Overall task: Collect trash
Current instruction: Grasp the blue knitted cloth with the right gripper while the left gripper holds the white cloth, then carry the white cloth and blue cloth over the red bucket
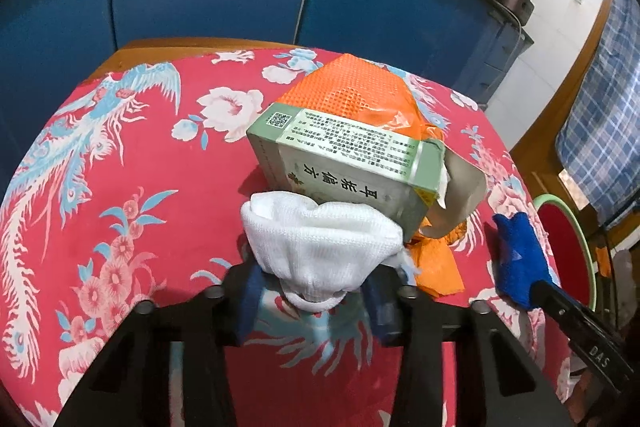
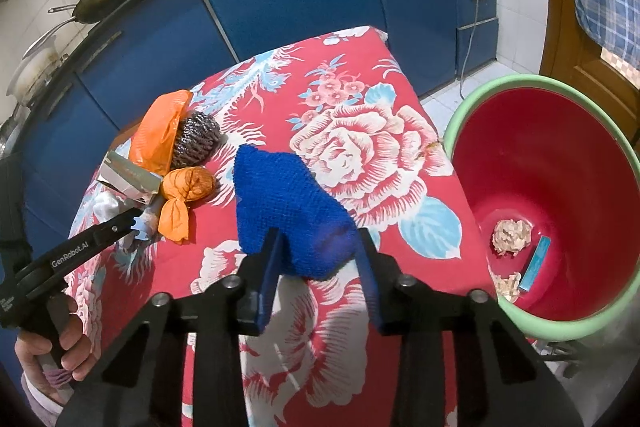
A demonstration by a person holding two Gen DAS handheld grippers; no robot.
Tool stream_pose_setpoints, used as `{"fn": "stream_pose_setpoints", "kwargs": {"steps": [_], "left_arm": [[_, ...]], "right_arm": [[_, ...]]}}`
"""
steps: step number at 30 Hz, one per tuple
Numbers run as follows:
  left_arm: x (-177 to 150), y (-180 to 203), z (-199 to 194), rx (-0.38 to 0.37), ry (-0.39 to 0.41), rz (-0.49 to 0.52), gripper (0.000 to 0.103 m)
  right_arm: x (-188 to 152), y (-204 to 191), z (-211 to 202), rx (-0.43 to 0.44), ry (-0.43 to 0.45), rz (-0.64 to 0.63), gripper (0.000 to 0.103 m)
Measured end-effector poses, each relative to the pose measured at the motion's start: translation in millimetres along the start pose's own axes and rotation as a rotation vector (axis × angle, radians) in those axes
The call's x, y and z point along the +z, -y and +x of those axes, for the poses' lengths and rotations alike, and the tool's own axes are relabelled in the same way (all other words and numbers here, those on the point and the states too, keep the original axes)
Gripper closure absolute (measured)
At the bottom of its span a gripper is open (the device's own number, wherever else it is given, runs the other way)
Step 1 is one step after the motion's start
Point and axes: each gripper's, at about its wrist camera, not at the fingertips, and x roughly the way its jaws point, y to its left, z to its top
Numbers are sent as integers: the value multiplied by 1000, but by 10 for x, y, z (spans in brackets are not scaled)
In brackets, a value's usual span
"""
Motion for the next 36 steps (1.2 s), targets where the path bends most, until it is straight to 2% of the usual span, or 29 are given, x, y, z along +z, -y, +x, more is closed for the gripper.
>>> {"fn": "stream_pose_setpoints", "kwargs": {"steps": [2,4,7,23,36], "left_arm": [[-10,10,-41,-7,5,4,67],[-16,28,-90,-15,12,10,68],[-25,65,-178,-17,25,25,70],[-55,426,-729,-94,100,108,70],[-34,759,-964,-189,110,161,70]], "right_arm": [[-12,8,-2,5,-5,3,74],[-25,7,-16,8,-3,1,82],[-35,-10,-68,11,12,-7,86],[-63,11,-638,42,130,8,90],[-80,153,-1087,51,226,42,90]]}}
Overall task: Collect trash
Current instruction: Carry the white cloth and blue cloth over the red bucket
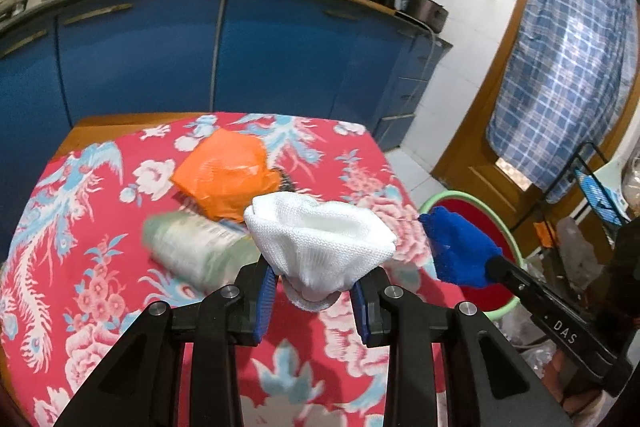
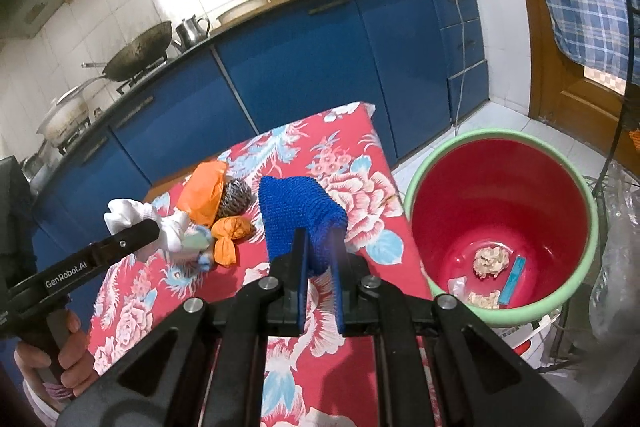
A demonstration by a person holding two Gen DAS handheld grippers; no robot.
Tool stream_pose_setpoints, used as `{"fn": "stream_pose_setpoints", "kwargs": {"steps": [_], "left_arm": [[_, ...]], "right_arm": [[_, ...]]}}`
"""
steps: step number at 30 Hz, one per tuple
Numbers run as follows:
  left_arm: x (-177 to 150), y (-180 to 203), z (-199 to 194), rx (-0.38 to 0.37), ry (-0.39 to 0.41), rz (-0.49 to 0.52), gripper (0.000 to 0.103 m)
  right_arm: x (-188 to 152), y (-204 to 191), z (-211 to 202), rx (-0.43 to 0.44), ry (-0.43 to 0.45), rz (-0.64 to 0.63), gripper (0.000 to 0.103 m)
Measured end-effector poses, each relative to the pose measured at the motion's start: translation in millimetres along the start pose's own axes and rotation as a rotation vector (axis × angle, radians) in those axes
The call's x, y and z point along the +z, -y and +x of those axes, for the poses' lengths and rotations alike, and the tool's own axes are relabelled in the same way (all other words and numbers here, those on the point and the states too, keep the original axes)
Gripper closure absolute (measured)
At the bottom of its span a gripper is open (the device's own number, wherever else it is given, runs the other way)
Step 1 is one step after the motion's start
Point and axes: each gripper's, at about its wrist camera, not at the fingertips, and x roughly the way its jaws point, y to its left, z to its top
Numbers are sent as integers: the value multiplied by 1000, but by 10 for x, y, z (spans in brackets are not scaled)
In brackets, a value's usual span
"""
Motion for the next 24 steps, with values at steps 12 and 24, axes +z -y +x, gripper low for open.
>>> {"fn": "stream_pose_setpoints", "kwargs": {"steps": [12,24], "left_arm": [[73,495,167,-68,-32,79,70],[72,1159,607,-113,-95,212,70]], "right_arm": [[18,351,-266,-45,57,67,90],[18,928,-383,-148,85,157,90]]}}
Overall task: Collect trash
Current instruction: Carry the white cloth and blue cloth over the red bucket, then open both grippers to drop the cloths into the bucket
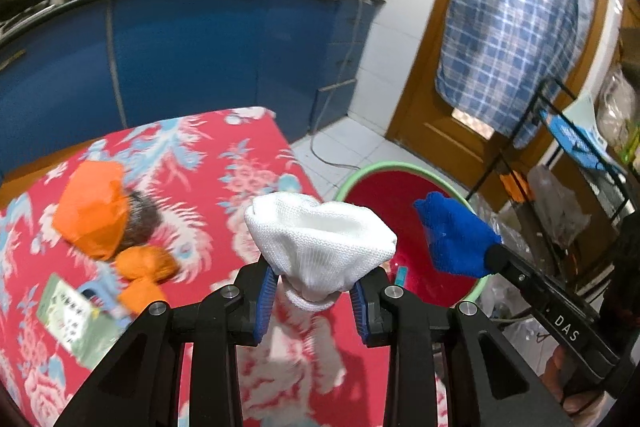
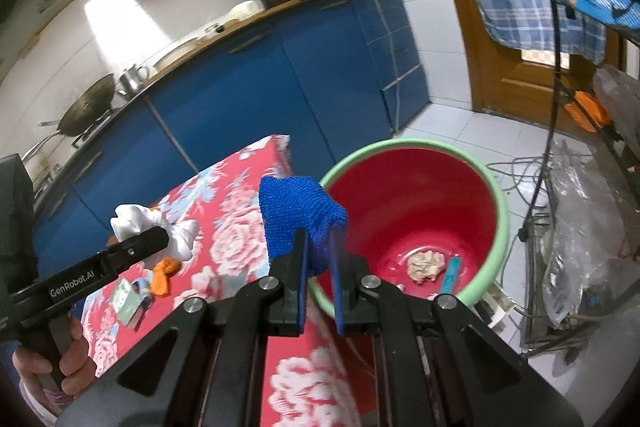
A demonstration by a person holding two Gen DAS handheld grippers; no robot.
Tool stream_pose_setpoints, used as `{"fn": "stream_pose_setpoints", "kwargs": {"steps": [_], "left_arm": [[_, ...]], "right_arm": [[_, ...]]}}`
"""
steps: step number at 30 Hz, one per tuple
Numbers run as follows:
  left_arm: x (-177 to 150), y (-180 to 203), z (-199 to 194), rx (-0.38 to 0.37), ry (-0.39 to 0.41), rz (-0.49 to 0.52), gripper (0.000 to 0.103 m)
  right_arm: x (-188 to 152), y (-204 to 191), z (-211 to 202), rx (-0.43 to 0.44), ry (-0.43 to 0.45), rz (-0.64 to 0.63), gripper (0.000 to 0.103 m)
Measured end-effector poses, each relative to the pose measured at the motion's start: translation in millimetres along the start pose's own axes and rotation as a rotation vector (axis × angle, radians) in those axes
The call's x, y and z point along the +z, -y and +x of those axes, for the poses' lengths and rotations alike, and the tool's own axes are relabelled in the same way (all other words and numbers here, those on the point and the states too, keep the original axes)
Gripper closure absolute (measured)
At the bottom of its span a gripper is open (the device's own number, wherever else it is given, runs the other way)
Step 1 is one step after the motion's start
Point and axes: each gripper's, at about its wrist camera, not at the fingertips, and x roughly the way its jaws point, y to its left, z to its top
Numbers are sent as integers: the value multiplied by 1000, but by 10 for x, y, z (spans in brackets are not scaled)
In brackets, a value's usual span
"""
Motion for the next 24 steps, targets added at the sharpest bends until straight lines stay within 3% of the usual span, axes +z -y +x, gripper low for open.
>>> {"fn": "stream_pose_setpoints", "kwargs": {"steps": [15,24], "left_arm": [[-18,638,712,-19,-110,142,68],[-85,776,846,-17,-140,175,47]], "right_arm": [[-27,559,280,-70,-37,110,88],[-72,809,376,-81,-50,180,79]]}}
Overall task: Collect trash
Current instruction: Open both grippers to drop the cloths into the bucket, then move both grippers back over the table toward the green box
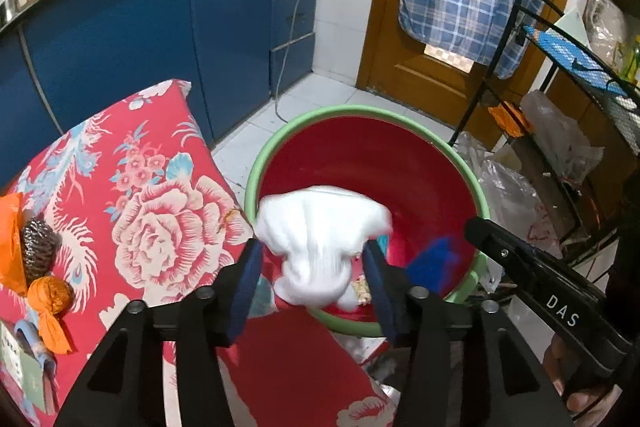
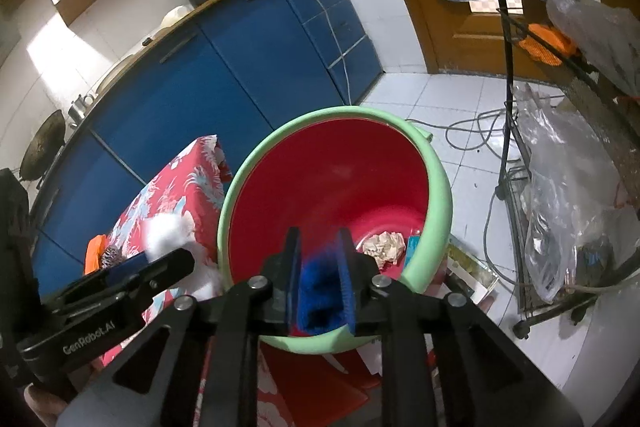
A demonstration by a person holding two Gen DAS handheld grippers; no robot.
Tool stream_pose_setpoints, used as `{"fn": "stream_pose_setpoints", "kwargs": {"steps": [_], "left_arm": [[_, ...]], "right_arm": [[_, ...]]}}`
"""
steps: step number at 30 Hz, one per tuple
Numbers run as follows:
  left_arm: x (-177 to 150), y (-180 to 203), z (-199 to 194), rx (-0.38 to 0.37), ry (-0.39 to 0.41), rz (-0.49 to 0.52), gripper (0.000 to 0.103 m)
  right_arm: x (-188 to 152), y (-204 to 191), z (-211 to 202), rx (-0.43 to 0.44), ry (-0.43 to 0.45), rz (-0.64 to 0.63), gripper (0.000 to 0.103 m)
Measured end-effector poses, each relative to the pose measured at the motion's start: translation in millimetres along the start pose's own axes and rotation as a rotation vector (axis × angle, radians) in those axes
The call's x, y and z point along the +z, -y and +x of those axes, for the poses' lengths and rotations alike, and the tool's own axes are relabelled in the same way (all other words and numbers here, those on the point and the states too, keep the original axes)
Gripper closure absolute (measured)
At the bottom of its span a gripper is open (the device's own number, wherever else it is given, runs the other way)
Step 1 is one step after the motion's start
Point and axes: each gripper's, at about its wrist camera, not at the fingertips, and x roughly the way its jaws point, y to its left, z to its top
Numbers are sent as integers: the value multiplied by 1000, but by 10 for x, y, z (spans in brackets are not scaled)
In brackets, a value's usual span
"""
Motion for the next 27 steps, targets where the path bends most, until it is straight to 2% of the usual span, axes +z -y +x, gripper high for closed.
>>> {"fn": "stream_pose_setpoints", "kwargs": {"steps": [17,27], "left_arm": [[-78,-134,-57,35,-12,-44,45],[-199,-430,-256,73,11,-119,45]], "right_arm": [[-13,-42,-45,5,-1,4,65],[-78,-329,-209,36,4,-46,57]]}}
